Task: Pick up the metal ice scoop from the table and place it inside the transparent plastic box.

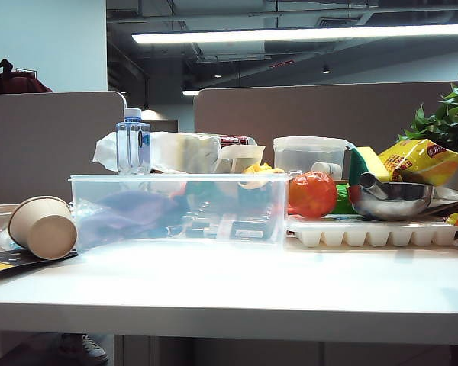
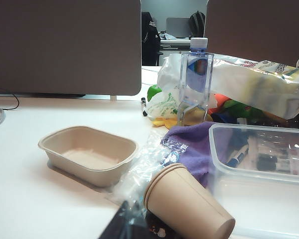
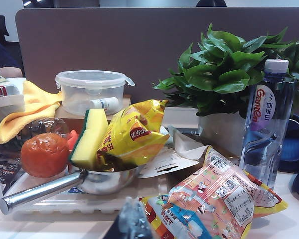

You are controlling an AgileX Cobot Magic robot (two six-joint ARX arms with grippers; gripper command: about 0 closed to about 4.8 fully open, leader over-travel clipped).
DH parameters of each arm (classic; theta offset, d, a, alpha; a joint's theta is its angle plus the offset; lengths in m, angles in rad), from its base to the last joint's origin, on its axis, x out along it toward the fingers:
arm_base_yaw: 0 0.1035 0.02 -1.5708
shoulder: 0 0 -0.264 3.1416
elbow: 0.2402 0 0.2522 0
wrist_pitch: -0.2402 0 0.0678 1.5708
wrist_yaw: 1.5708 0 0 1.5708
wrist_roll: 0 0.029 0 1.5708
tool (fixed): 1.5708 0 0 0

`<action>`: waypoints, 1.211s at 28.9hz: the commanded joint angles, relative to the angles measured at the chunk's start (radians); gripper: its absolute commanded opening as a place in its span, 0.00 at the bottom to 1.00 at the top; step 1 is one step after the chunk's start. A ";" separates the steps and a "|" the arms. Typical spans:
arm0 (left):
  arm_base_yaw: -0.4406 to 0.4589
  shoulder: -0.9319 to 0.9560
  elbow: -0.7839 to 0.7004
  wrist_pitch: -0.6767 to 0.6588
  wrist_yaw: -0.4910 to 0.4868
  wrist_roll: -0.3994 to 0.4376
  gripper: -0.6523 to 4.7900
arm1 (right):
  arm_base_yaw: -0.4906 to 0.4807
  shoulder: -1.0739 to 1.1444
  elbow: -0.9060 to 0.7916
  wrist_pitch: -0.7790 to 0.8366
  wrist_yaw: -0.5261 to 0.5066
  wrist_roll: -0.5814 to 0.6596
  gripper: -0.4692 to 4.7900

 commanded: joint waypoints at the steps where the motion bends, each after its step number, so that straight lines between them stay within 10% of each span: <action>1: 0.000 0.001 0.002 0.009 0.006 0.001 0.11 | 0.000 0.000 0.000 0.014 0.001 0.004 0.08; 16: -0.023 0.001 0.003 0.008 0.003 0.001 0.11 | 0.000 0.000 0.000 0.014 0.001 0.004 0.08; 30: -0.367 0.156 0.168 -0.093 0.003 0.001 0.11 | 0.001 0.000 0.000 0.014 -0.003 0.049 0.08; 35: -0.557 0.283 0.261 -0.094 0.003 0.001 0.11 | 0.001 0.000 0.000 0.014 -0.007 0.309 0.08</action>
